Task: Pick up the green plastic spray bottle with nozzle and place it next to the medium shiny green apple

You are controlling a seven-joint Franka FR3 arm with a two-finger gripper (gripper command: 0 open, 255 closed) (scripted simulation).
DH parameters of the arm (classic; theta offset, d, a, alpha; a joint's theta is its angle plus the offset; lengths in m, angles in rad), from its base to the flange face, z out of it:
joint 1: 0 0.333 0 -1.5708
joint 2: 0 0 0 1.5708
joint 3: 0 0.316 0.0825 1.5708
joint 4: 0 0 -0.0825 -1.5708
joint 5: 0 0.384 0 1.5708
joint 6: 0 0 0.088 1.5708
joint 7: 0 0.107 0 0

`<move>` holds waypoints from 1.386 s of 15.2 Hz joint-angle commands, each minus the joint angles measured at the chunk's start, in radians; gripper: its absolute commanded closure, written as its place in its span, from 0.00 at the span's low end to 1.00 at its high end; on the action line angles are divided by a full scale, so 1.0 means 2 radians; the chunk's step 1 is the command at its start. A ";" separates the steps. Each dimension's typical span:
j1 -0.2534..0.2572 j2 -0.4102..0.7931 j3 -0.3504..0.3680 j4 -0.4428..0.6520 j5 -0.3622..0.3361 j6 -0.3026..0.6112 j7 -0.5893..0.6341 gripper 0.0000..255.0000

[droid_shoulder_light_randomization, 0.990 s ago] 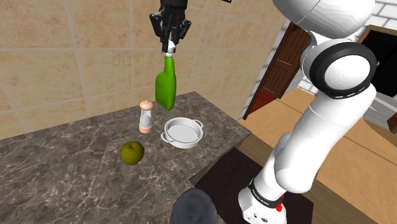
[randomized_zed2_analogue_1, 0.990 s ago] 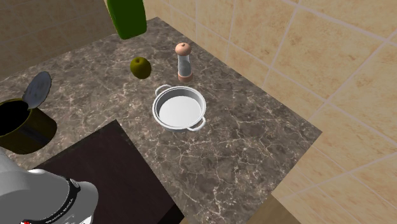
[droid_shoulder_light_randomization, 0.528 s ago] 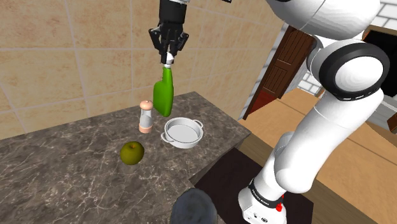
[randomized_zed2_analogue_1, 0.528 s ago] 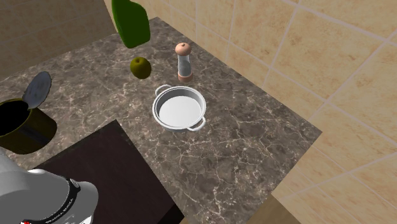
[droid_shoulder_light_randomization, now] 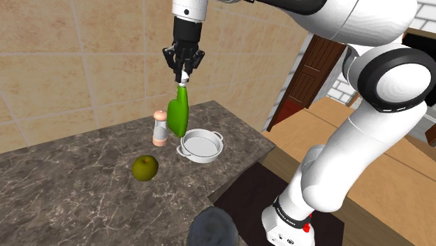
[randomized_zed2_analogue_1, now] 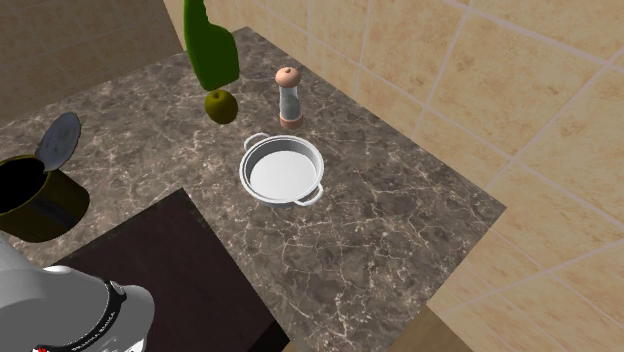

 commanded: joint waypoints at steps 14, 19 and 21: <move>0.000 -0.018 0.000 -0.123 0.003 0.106 -0.004 1.00; 0.000 -0.017 0.000 -0.156 0.003 0.140 -0.004 1.00; 0.001 -0.016 0.000 -0.169 0.003 0.153 -0.005 1.00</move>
